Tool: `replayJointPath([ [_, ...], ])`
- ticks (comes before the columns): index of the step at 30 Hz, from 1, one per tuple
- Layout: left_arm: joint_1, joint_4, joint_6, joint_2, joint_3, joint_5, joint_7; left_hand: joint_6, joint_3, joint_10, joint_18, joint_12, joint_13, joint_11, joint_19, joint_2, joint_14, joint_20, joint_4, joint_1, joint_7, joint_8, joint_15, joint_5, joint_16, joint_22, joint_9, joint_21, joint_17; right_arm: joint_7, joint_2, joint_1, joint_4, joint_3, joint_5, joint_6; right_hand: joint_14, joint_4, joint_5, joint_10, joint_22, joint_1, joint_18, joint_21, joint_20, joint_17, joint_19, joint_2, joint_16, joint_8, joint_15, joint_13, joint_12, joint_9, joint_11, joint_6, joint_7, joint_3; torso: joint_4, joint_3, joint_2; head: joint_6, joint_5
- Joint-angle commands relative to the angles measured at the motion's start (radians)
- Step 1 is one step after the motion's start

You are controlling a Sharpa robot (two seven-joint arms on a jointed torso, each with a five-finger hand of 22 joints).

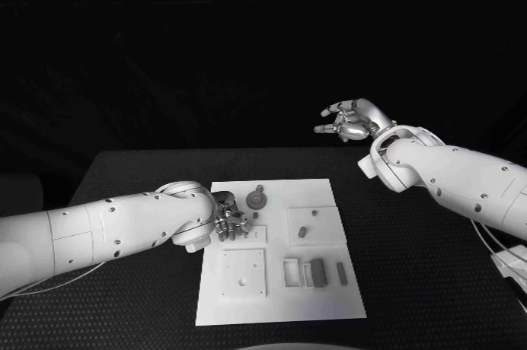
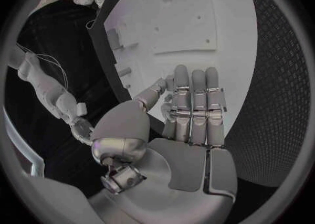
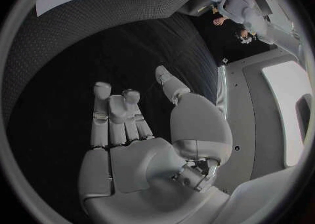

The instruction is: Assemble the parts on the task board

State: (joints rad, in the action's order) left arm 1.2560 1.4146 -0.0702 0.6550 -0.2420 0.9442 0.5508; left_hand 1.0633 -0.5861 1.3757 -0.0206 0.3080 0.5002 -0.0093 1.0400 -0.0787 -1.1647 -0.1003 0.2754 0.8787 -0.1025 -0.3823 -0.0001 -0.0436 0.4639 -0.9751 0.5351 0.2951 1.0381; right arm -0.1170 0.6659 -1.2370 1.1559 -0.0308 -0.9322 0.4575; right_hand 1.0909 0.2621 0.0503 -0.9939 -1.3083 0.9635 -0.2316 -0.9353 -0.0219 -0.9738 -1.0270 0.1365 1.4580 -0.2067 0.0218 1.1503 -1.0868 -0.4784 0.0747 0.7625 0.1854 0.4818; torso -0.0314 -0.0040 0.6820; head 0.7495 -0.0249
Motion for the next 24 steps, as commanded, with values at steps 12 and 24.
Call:
replayJointPath([
  [12,-0.006,-0.006,0.043,-0.01,0.001,0.006,-0.002,0.04,-0.006,-0.003,0.006,0.008,0.007,-0.003,-0.004,-0.002,0.003,-0.006,0.0,-0.01,0.033,-0.007,-0.007,-0.005,0.01,-0.006,0.003,0.004,0.002,-0.001,-0.001,0.0,0.003,-0.001,-0.001,-0.016,-0.017,0.001,0.0,0.007,-0.016,0.002,-0.03,0.004,0.006,0.0,0.002,-0.013,0.006,-0.006,0.011,-0.002,-0.006,-0.001,0.0,0.009,0.003,-0.005,-0.0001,0.0001,0.0,0.003,0.001],
  [24,-0.008,-0.011,0.046,-0.014,0.001,0.004,-0.002,0.04,-0.008,-0.005,0.006,0.011,0.01,-0.004,-0.004,-0.001,0.004,-0.006,0.002,-0.011,0.033,-0.007,-0.007,-0.005,0.012,-0.008,0.005,0.004,0.002,-0.002,-0.003,0.0,0.003,-0.001,-0.001,-0.017,-0.017,0.003,0.0,0.008,-0.016,0.003,-0.03,0.004,0.006,0.001,0.002,-0.014,0.006,-0.006,0.011,-0.003,-0.006,-0.001,0.0,0.009,0.003,-0.006,0.0003,-0.0001,0.0,0.003,0.003],
])
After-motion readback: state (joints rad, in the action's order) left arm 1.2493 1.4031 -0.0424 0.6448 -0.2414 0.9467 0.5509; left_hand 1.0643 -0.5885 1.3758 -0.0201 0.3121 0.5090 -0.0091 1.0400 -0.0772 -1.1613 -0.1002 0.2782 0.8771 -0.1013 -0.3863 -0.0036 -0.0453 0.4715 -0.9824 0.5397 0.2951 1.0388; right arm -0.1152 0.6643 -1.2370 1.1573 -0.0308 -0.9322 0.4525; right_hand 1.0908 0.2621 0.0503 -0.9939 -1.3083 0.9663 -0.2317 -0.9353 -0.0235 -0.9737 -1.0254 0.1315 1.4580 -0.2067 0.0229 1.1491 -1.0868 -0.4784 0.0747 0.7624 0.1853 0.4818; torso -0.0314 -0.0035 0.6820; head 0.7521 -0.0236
